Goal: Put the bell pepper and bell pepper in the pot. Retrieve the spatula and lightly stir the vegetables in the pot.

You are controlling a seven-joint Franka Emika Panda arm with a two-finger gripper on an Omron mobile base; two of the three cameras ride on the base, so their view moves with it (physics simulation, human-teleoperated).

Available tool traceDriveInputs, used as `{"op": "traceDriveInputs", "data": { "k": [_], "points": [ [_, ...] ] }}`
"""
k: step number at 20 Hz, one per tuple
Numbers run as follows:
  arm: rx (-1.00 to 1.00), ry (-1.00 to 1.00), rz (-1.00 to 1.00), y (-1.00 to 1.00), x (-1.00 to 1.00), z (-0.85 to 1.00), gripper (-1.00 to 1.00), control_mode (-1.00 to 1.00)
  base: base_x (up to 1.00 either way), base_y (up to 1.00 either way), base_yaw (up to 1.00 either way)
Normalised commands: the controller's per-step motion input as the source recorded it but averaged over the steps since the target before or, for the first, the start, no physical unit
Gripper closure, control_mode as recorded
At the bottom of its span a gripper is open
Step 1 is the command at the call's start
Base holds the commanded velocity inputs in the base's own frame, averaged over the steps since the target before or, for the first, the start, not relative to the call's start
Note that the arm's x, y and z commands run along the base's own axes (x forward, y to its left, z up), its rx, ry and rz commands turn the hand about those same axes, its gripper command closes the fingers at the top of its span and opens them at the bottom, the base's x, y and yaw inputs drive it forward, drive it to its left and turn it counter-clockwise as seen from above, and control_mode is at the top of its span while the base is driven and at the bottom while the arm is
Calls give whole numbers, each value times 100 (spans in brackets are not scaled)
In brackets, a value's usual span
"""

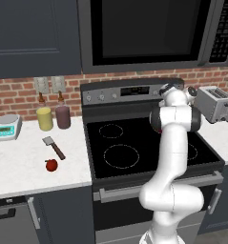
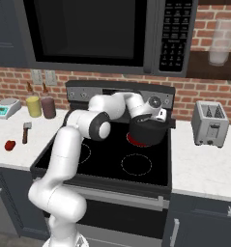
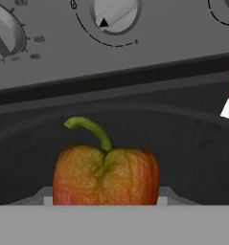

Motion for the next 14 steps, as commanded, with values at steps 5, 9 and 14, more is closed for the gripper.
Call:
{"op": "traceDriveInputs", "data": {
  "k": [5,9,14],
  "points": [
    [-5,0,0,8,-18,-1,-100,-100,0,0,0],
    [-3,0,0,1,-21,5,-100,-100,0,0,0],
    [-2,-7,0,0,-51,21,-100,-100,0,0,0]
  ]
}}
